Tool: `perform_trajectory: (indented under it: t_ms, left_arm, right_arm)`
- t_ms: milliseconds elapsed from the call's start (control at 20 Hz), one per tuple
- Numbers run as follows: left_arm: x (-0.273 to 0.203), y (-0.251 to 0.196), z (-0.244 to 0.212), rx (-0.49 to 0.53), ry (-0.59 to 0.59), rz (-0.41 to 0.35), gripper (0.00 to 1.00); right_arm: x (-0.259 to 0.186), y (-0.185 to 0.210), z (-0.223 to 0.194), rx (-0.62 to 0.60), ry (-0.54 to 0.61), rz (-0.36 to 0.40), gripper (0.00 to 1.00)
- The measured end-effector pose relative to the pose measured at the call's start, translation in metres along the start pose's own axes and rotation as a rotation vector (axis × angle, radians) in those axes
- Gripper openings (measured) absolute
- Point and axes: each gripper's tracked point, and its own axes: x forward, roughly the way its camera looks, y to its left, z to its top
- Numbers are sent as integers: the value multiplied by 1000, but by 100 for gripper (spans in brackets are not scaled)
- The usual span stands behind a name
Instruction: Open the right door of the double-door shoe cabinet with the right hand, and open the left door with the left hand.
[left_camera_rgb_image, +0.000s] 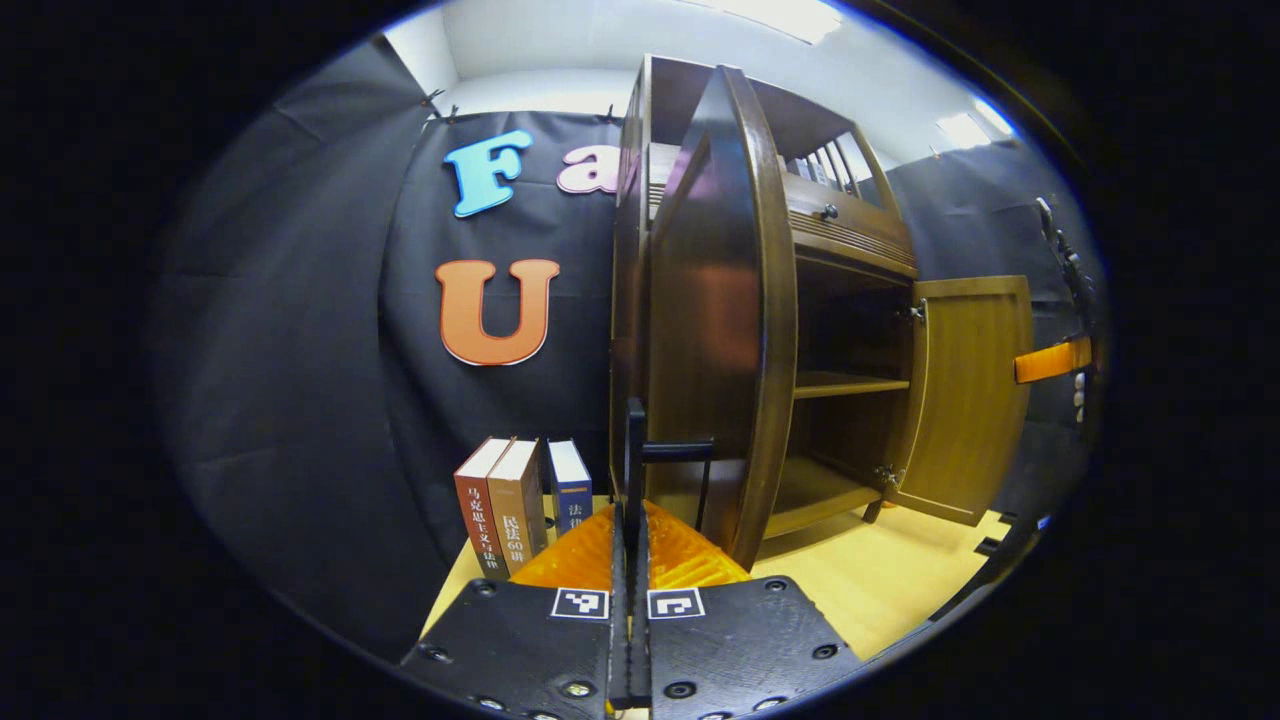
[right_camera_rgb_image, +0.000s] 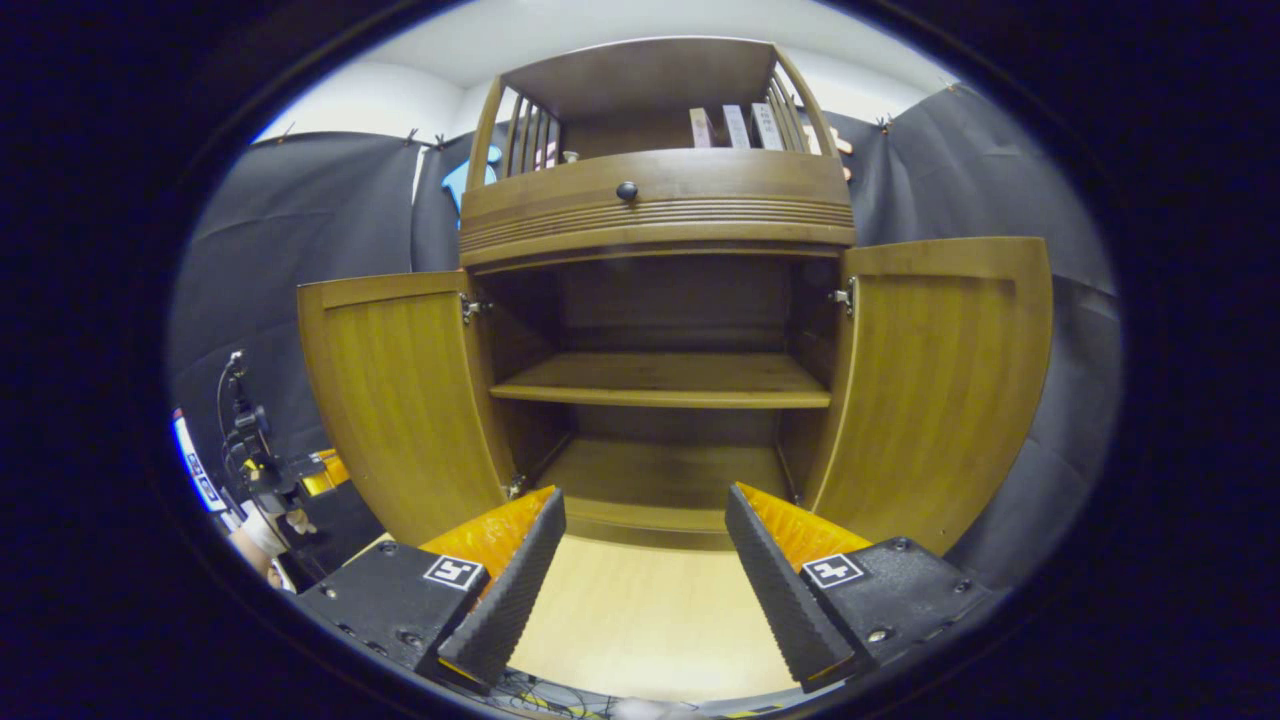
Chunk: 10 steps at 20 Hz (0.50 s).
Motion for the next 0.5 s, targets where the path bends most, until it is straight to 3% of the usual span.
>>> perform_trajectory:
  t_ms: [150,300,500]
  left_arm:
    - [0,-1,-15,-21,66,-63,1]
    - [-9,7,-17,-24,93,-65,8]
    - [-30,24,-26,7,135,29,55]
  right_arm:
    - [1,-7,-2,6,8,-17,100]
    - [3,-15,2,2,1,-36,100]
    - [9,-20,3,-17,-5,-39,100]
